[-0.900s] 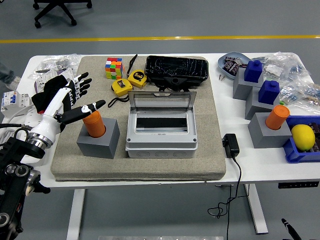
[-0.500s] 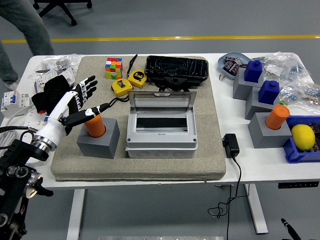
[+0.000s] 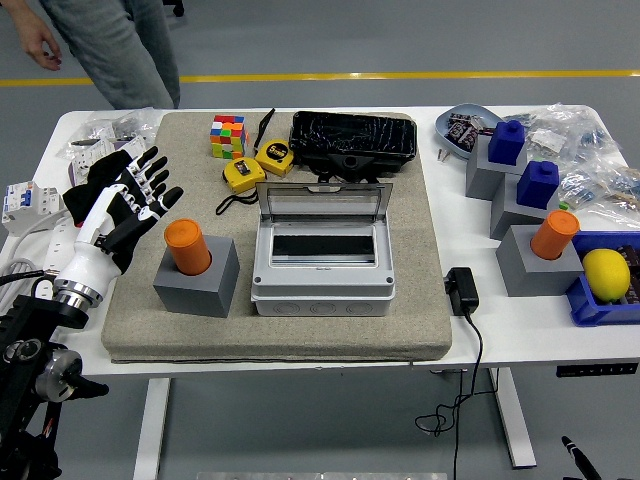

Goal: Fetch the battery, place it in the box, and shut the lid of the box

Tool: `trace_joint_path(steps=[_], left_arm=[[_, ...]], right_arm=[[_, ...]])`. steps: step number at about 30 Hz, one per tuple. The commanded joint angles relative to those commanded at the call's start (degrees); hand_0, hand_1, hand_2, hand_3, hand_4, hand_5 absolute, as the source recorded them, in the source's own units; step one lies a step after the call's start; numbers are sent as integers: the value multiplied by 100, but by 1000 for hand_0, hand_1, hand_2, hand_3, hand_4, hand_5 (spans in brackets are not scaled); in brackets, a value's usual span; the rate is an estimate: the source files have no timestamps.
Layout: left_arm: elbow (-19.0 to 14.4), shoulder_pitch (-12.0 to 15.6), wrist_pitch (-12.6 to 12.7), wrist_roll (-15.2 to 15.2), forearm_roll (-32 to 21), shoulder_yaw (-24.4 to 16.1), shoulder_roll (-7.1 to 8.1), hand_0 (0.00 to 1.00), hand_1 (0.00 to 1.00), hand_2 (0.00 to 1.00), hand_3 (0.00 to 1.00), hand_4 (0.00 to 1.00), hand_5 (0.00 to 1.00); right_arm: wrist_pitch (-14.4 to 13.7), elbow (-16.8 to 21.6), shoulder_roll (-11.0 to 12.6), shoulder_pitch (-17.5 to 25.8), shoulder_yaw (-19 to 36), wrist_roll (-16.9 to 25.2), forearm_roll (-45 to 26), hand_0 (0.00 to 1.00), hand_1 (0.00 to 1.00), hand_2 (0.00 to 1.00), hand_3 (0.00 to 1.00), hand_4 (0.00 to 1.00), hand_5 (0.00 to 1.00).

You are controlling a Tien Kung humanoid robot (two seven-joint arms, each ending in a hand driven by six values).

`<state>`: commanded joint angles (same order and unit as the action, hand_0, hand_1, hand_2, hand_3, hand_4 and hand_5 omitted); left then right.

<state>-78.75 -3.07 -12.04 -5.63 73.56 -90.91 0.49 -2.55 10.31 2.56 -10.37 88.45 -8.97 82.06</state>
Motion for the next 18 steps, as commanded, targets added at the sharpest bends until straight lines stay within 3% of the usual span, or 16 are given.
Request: trace_joint_path(steps=[18], left_arm=[[120, 123, 23, -25, -236, 580, 46, 958, 908, 888, 909, 998, 368]], right_arm=[[1, 0, -10, 28, 17, 0, 11, 776, 701, 720, 767, 998, 998]])
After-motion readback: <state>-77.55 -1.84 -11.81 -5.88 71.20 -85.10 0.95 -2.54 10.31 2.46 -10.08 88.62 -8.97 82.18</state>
